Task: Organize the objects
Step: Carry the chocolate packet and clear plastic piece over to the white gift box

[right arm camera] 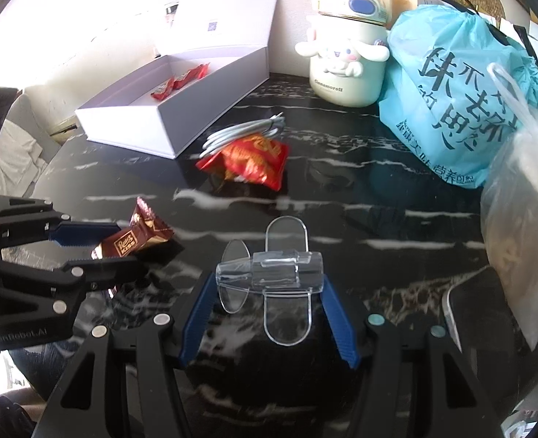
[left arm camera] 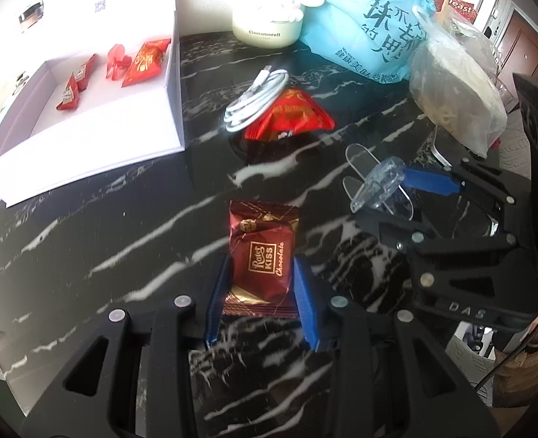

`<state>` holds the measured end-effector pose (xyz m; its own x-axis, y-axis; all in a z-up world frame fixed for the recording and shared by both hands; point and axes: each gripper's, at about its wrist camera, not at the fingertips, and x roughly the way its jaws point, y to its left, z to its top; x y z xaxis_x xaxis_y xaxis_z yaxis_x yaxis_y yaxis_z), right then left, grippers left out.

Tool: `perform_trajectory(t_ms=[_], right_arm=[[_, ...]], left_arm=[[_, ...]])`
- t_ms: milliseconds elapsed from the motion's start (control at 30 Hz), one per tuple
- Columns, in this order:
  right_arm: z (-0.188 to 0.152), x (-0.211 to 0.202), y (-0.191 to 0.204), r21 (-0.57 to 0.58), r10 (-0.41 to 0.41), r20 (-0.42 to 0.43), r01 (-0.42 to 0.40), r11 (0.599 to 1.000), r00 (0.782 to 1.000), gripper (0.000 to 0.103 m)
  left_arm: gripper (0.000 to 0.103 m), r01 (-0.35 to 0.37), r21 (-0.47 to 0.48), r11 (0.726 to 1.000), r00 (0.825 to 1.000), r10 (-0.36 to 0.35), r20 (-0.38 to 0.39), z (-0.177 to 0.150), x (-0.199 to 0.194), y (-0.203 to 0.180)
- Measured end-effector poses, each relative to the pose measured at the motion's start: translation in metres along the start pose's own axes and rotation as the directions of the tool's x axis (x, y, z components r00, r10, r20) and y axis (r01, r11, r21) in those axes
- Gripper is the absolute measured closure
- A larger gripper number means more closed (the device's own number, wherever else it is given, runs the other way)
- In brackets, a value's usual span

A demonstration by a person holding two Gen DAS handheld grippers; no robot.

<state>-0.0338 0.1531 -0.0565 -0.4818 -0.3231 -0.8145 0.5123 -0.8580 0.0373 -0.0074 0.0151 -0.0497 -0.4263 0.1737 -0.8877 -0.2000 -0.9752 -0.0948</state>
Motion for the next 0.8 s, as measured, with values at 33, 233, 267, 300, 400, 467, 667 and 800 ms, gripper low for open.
perform_trajectory(t_ms=[33,233,267,300,400,467,667,800], right_arm=[[-0.002,-0.001,0.002,-0.003,-0.005,0.0,0.005,1.0,1.0,0.043],[-0.014,-0.01,0.012,0.001,-0.012,-0.006,0.012,1.0,1.0,0.043],[-0.015,-0.011,0.013,0.002,-0.012,-0.005,0.012,1.0,1.0,0.043],[-0.017,-0.012,0.013,0.002,-0.012,-0.003,0.012,1.0,1.0,0.043],[-0.02,-0.014,0.014,0.005,-0.015,0.005,0.015,1.0,1.0,0.043],[-0.022,-0.014,0.015,0.004,-0.022,0.01,0.022,1.0,1.0,0.042],[-0.024,-0.013,0.019,-0.01,-0.044,0.025,0.045,0.999,0.999,0.039],[-0.026,-0.014,0.019,0.0,-0.053,0.041,0.053,0.999,0.998,0.039]], left_arm=[[0.07,0.002,-0.005,1.0,1.0,-0.002,0.0,-0.002,-0.001,0.0],[0.07,-0.009,-0.005,1.0,1.0,0.009,-0.008,-0.009,-0.006,-0.002],[0.07,-0.011,-0.001,1.0,1.0,0.011,-0.008,-0.01,-0.006,-0.002],[0.07,-0.01,0.0,1.0,1.0,0.01,-0.007,-0.011,-0.007,-0.002],[0.07,0.0,-0.014,1.0,1.0,0.0,-0.005,-0.012,-0.009,-0.001],[0.07,0.005,-0.016,1.0,1.0,-0.005,0.001,-0.012,-0.009,0.001],[0.069,-0.033,0.013,0.999,0.999,0.032,0.013,-0.011,-0.006,-0.002],[0.069,-0.056,0.033,0.998,0.998,0.056,0.015,-0.012,-0.005,-0.004]])
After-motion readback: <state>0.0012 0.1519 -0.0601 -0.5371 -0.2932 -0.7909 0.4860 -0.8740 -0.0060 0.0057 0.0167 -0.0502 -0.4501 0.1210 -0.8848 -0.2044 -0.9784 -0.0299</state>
